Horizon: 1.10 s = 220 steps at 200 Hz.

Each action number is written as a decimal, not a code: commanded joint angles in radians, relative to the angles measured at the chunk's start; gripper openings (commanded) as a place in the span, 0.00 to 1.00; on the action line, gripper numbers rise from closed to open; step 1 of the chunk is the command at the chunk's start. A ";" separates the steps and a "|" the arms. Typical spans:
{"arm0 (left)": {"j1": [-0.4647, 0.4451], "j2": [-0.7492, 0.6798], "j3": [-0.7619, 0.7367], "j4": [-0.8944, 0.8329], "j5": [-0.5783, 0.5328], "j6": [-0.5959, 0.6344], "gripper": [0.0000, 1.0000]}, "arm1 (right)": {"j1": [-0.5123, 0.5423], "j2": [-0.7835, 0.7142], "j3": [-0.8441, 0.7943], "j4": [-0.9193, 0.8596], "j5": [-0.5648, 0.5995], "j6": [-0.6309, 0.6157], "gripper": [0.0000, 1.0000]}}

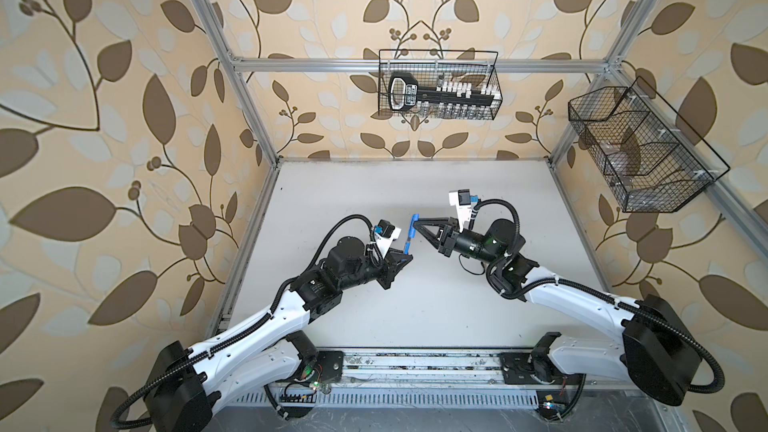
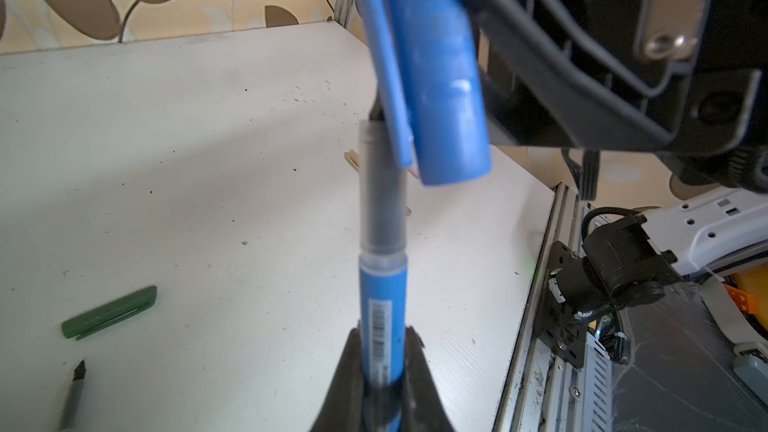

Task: Insert the pens into the pen caps

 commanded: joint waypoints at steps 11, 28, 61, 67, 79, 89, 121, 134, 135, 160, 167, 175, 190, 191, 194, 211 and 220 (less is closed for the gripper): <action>-0.009 -0.012 0.077 0.068 0.024 0.055 0.00 | 0.009 -0.010 0.049 -0.121 0.016 -0.066 0.19; -0.009 -0.008 0.076 0.065 0.020 0.062 0.00 | 0.012 -0.016 0.065 -0.164 0.019 -0.094 0.18; -0.009 -0.011 0.085 0.060 0.023 0.063 0.00 | 0.012 -0.026 0.060 -0.157 0.030 -0.093 0.17; -0.009 -0.010 0.085 0.063 0.023 0.061 0.00 | 0.012 -0.027 0.061 -0.157 0.035 -0.092 0.16; -0.009 -0.010 0.084 0.065 0.024 0.061 0.00 | 0.013 -0.024 0.065 -0.159 0.037 -0.095 0.16; -0.009 -0.006 0.083 0.063 0.023 0.061 0.00 | 0.012 -0.028 0.070 -0.167 0.037 -0.097 0.16; -0.009 0.020 0.071 0.072 0.014 0.051 0.00 | 0.009 -0.061 0.077 -0.236 0.066 -0.128 0.16; -0.009 0.033 0.065 0.079 0.018 0.045 0.00 | 0.005 -0.077 0.074 -0.251 0.071 -0.134 0.16; -0.009 0.034 0.065 0.079 0.018 0.044 0.00 | 0.004 -0.077 0.074 -0.251 0.071 -0.134 0.16; -0.009 0.058 0.057 0.074 0.017 0.034 0.00 | -0.010 -0.101 0.066 -0.270 0.079 -0.132 0.16; -0.009 0.065 0.052 0.075 0.017 0.029 0.00 | -0.015 -0.109 0.063 -0.270 0.080 -0.130 0.16; -0.009 0.072 0.049 0.074 0.015 0.024 0.00 | -0.022 -0.115 0.059 -0.272 0.083 -0.128 0.16; -0.009 0.081 0.043 0.060 0.018 0.015 0.00 | -0.035 -0.122 0.057 -0.276 0.082 -0.122 0.16; -0.009 0.082 0.042 0.060 0.018 0.013 0.00 | -0.037 -0.122 0.057 -0.278 0.082 -0.123 0.16; -0.009 0.082 0.040 0.058 0.018 0.011 0.00 | -0.040 -0.123 0.055 -0.279 0.082 -0.122 0.16; -0.009 0.078 0.017 0.050 0.017 -0.004 0.00 | -0.058 -0.129 0.057 -0.300 0.084 -0.122 0.16; -0.009 0.073 0.002 0.044 0.014 -0.014 0.00 | -0.071 -0.133 0.055 -0.315 0.080 -0.120 0.16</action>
